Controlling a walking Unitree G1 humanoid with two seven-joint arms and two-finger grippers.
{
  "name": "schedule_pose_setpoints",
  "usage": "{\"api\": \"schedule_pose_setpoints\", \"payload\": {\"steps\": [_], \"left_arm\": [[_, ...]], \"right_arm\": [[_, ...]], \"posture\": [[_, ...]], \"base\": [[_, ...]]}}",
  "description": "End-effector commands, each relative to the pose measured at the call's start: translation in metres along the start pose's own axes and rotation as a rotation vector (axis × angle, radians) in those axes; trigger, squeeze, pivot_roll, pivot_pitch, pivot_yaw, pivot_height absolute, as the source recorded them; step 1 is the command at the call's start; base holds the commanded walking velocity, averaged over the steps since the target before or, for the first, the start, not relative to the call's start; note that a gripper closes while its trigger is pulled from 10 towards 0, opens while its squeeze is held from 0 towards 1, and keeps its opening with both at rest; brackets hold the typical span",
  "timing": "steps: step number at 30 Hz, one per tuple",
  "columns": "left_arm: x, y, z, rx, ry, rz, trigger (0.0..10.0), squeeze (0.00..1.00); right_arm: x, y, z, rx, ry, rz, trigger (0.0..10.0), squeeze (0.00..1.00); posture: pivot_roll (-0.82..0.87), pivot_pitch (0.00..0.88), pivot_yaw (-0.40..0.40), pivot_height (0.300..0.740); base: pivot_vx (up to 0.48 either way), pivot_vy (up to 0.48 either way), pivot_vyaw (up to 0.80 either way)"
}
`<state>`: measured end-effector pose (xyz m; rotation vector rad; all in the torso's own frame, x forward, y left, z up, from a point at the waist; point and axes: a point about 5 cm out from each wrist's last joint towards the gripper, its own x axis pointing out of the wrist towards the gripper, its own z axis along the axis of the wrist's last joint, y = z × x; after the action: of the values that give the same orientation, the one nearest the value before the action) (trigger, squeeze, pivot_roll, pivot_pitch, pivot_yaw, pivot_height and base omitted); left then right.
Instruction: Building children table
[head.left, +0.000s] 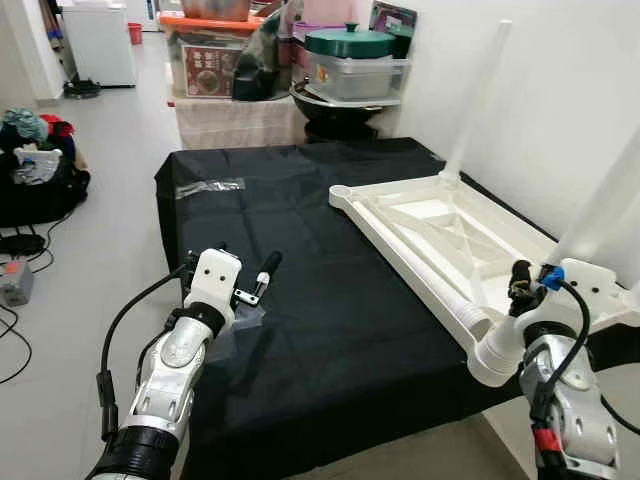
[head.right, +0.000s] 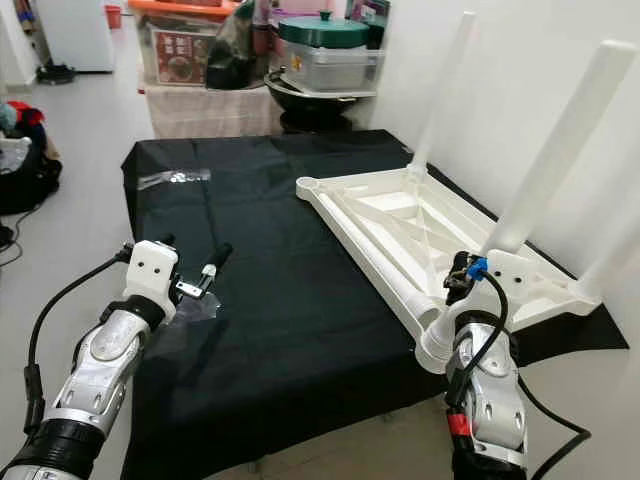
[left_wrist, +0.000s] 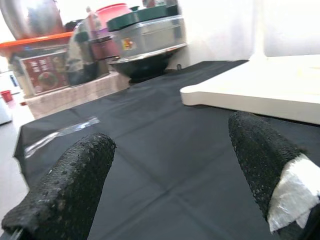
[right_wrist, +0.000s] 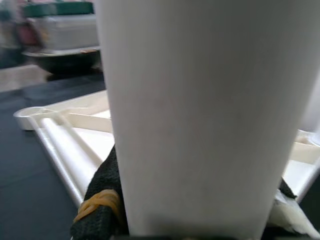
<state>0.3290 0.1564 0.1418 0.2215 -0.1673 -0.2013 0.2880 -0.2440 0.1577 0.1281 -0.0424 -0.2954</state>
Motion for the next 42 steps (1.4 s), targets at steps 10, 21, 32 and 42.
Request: {"api": "schedule_pose_setpoints", "payload": {"steps": [10,21,32,42], "left_arm": [[0.003,-0.004,-0.001,0.003,0.004,-0.020,10.0,0.00],[0.002,-0.007,-0.003,-0.002,0.012,-0.028,10.0,0.00],[0.001,-0.010,-0.004,-0.009,0.014,-0.029,10.0,0.00],[0.002,-0.012,-0.003,-0.008,0.012,-0.034,10.0,0.00]], "right_arm": [[-0.009,0.041,-0.027,0.085,0.116,0.278,10.0,0.00],[-0.015,0.060,-0.027,0.115,0.139,0.461,10.0,0.00],[-0.026,0.092,-0.020,0.124,0.125,0.681,10.0,0.00],[-0.028,0.136,-0.010,0.121,0.110,0.921,10.0,0.00]], "posture": [[0.01,0.000,-0.055,0.740],[0.01,0.000,-0.061,0.740],[0.01,0.000,-0.073,0.740],[0.04,0.000,-0.090,0.740]], "base": [[0.000,0.000,0.00],[0.000,0.000,0.00],[0.000,0.000,0.00],[0.000,0.000,0.00]]}}
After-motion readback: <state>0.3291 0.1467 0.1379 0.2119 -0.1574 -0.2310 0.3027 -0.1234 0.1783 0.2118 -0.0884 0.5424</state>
